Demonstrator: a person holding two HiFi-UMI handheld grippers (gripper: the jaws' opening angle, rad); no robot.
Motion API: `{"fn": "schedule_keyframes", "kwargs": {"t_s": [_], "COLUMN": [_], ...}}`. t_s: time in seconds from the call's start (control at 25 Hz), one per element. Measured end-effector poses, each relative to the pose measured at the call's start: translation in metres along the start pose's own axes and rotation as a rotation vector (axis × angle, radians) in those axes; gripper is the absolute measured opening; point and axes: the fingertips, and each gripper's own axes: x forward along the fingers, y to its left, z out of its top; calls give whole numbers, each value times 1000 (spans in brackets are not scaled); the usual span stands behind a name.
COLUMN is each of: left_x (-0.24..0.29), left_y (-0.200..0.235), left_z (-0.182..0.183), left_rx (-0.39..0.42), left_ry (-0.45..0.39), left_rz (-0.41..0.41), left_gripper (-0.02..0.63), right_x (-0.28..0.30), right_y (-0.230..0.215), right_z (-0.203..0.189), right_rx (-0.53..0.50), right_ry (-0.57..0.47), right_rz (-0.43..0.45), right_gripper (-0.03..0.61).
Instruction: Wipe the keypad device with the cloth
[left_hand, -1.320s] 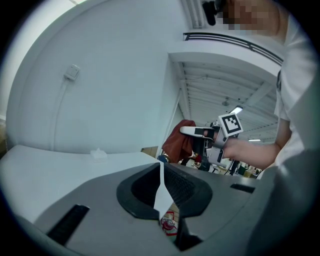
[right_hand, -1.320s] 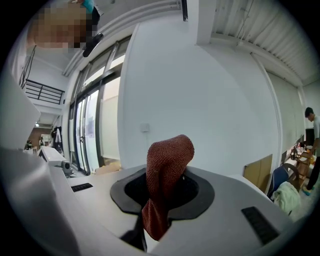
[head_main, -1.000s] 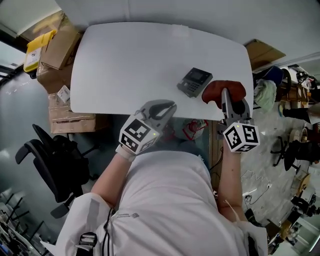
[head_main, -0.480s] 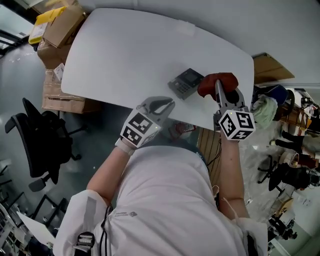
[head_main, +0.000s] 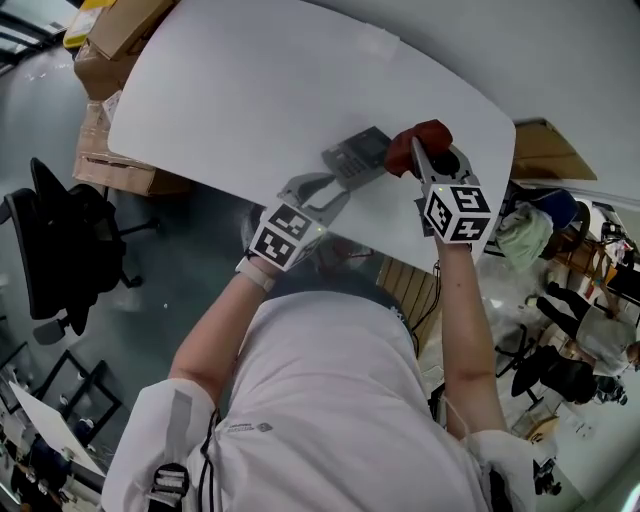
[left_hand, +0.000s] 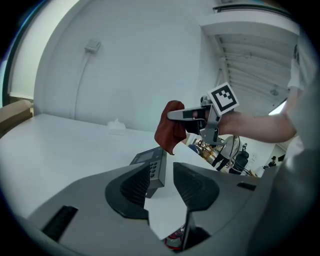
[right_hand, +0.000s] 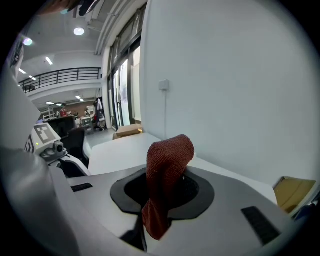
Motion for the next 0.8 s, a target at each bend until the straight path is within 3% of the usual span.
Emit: {"fn": "schedule_keyframes", "kwargs": {"t_s": [0.44,0.8], "left_x": [41,50], "left_y": [16,16], "left_z": [-21,-26], "left_rx": [-23,-44], "left_ry": [47,49], "left_rz": [79,54], "left_gripper": [132,132], "right_x": [47,65], "right_y": [11,15], "right_z": [-57,-81], "right_rx": [-98,-82], "right_ry": [169,216], "right_rz": [96,100], "right_gripper": [89,89]}}
